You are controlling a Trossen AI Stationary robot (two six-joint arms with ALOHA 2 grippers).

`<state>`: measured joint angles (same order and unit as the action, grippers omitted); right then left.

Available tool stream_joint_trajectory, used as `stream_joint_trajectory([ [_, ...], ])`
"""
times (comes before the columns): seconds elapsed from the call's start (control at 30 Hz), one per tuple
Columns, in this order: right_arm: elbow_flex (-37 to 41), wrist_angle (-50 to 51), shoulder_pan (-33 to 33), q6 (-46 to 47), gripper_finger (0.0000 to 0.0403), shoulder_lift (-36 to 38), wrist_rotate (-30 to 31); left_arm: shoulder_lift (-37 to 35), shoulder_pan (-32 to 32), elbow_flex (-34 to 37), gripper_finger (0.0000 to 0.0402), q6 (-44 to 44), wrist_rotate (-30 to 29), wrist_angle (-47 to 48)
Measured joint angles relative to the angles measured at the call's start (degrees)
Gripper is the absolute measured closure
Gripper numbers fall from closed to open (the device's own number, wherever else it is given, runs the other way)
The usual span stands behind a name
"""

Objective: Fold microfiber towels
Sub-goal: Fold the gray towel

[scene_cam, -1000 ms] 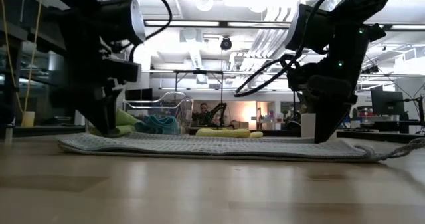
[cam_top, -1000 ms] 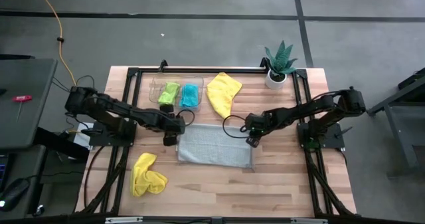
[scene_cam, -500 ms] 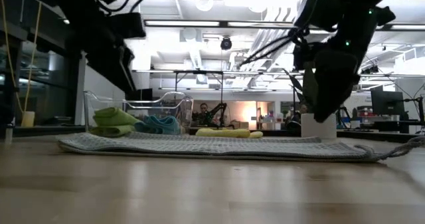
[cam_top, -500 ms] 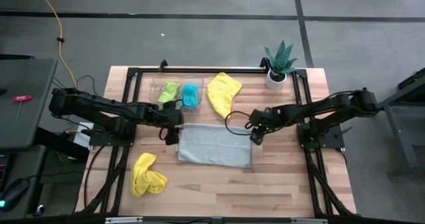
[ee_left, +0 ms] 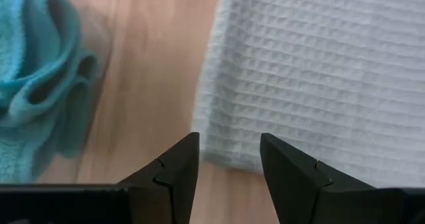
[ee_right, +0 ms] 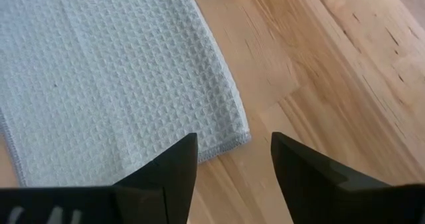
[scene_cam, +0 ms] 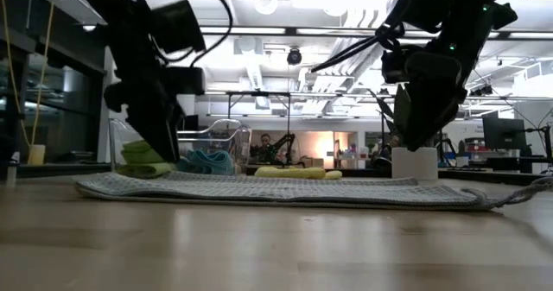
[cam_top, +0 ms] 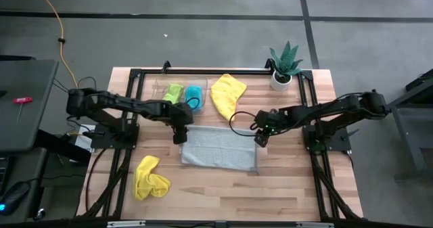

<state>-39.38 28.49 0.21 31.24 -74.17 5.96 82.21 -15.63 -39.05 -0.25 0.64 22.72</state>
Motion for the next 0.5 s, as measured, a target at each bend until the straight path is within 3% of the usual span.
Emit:
stream_joint_trajectory([
  [0.27,0.0,-0.2,0.2,0.9,0.022,0.0,0.0,2.3,-1.7,-0.1,0.0252,0.7,-3.3,-0.6],
  [0.5,0.0,-0.4,0.3,0.9,0.022,0.0,-0.1,2.2,-1.7,-0.1,0.0252,2.6,-1.7,0.1],
])
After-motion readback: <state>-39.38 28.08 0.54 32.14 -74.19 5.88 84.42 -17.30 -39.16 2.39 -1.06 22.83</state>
